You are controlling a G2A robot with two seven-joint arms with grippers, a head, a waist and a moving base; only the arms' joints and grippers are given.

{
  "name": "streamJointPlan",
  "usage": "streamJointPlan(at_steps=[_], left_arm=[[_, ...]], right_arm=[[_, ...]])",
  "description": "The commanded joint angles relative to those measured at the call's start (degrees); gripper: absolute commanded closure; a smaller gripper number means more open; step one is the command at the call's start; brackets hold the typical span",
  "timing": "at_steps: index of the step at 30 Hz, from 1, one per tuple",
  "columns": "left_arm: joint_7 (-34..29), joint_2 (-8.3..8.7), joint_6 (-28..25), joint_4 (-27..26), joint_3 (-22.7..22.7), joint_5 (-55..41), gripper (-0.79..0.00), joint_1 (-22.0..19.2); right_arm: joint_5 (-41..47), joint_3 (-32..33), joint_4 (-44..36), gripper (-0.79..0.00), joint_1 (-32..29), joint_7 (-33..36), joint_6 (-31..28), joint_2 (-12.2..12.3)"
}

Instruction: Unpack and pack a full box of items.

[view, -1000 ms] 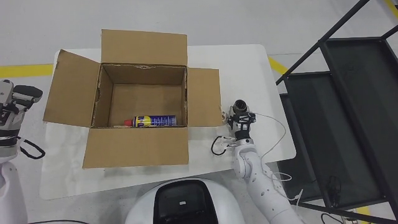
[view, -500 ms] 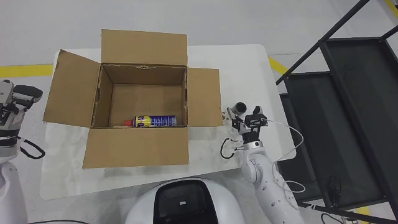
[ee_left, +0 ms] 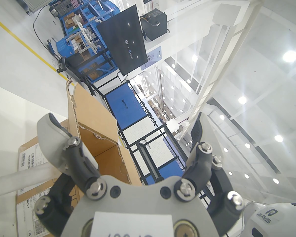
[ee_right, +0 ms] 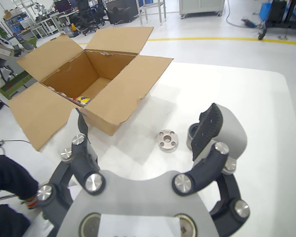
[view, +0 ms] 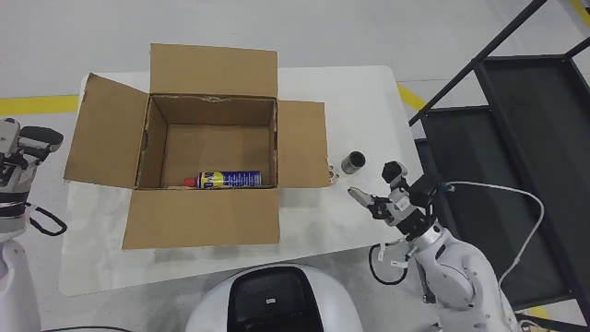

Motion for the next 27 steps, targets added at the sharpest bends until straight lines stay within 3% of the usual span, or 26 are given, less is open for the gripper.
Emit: streamJointPlan(at_steps=[1,10,15,20,27], left_arm=[[0.0,0.0,0.0,0.0,0.0,0.0,-0.785,0.0],[0.0,0.0,0.0,0.0,0.0,0.0,-0.785,0.0],[0.0,0.0,0.0,0.0,0.0,0.0,-0.785,0.0],[0.0,0.0,0.0,0.0,0.0,0.0,-0.785,0.0],[0.0,0.0,0.0,0.0,0.0,0.0,-0.785,0.0]], right_arm=[[4.94,-1.39,-0.88,-0.785,2.65,7.87,4.5,0.06],[20.75,-11.53,5.59,-0.785,19.34,21.89,20.11,-0.38],[24.3,-15.26,8.62,-0.785,26.67,30.05,26.44,-0.35],[24.54,-18.78,9.91,-0.785,30.4,33.88,32.68,-0.38],[24.2,-18.86,10.0,-0.785,30.41,33.67,33.1,-0.37]])
